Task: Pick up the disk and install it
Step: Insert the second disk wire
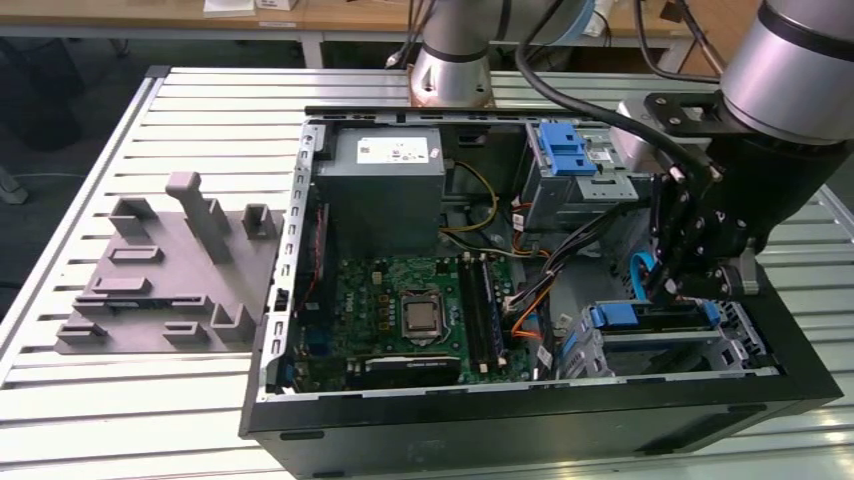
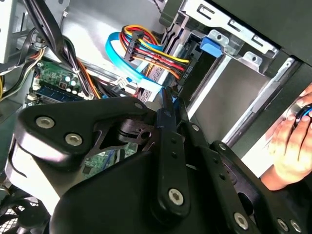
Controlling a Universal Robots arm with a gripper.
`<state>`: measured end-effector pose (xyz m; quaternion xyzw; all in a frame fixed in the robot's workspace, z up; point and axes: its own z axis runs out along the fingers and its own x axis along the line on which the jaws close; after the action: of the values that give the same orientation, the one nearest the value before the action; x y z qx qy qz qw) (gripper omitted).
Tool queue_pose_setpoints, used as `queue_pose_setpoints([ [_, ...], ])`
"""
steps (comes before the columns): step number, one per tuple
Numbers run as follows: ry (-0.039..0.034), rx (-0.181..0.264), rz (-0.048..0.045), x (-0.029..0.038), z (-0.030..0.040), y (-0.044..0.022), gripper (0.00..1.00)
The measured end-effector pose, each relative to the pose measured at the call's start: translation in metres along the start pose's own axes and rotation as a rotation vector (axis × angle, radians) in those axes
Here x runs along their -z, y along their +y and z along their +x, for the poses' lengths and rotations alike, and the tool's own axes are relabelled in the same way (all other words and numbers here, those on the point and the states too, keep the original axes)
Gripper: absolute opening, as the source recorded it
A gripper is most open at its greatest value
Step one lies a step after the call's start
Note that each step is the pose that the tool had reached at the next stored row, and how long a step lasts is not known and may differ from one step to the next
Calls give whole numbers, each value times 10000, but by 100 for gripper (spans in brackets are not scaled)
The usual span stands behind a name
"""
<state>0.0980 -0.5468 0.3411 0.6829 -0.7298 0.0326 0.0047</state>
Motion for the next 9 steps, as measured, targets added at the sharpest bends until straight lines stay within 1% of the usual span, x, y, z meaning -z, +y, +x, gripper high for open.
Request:
queue_pose_setpoints([
  [3, -6, -1, 20, -20, 8, 0, 16],
  [7, -6, -1, 27, -24, 9, 0, 16],
  [9, -23, -2, 39, -31, 28, 0, 16],
])
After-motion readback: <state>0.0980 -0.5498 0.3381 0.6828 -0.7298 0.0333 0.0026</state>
